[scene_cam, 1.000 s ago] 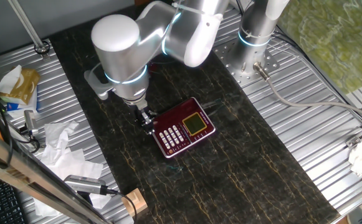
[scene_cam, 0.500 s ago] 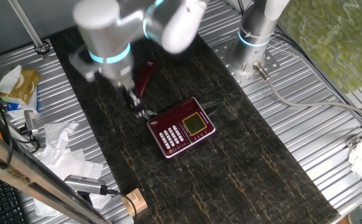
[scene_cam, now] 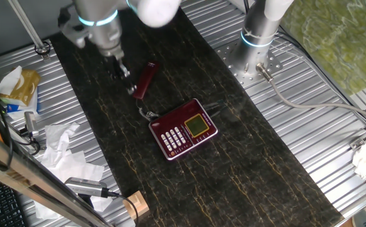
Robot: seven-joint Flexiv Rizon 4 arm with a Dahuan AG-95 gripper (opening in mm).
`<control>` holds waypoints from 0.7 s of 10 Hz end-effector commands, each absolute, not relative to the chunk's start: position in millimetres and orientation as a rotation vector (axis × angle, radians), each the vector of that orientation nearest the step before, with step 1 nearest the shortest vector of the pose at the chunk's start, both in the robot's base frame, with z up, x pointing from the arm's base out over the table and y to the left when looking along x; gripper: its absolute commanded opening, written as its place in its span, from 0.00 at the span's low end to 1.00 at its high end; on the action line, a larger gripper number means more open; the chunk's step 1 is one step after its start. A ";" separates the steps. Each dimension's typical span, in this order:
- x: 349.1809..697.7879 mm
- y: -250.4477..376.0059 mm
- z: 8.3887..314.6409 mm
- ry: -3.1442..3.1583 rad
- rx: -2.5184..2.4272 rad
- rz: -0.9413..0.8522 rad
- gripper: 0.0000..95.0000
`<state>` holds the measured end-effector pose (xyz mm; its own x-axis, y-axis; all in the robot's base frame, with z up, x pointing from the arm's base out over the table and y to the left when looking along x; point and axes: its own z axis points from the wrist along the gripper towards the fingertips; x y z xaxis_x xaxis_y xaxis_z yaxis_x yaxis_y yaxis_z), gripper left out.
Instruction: Place the handset of the telephone on the corresponding phone cradle
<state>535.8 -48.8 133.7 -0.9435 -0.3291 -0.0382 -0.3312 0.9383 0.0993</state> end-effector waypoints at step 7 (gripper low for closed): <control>492.1 -67.0 109.3 3.032 -0.439 0.220 1.00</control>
